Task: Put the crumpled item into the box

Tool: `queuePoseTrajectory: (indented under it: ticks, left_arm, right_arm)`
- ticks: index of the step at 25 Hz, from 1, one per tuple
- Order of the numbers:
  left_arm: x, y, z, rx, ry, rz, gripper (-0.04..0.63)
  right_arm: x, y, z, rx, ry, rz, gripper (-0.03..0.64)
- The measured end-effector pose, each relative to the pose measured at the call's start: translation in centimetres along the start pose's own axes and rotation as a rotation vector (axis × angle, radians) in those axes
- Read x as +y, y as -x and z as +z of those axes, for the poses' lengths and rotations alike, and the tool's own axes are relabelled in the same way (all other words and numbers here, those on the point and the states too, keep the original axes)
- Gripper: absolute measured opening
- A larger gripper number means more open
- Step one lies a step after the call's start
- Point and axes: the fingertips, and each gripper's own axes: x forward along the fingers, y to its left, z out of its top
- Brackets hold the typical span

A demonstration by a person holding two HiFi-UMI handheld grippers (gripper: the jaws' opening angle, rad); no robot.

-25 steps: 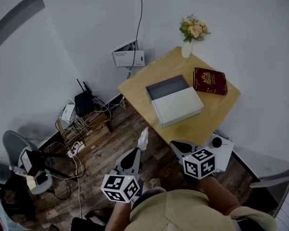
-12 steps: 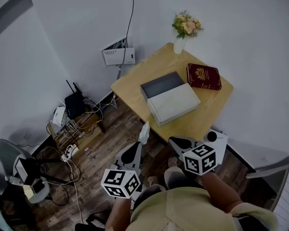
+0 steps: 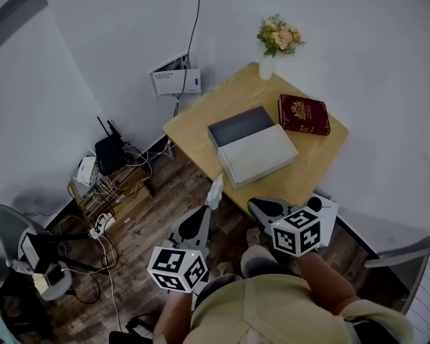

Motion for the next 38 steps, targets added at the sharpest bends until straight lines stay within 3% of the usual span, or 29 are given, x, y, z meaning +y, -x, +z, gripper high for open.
queuePoseTrajectory:
  ticks: [21,38]
  left_arm:
    - [1.4,-11.4,4.5,0.03,-0.11,0.038,0.02]
    - [2.3,-18.1,6.2,0.062,-0.131,0.073,0.021]
  right_arm:
    - [-8.9,-3.5,7.0,-0.032,-0.007,0.053,0.031]
    - [-14.3,-5.7,9.6,-0.022,-0.035,0.086,0.031]
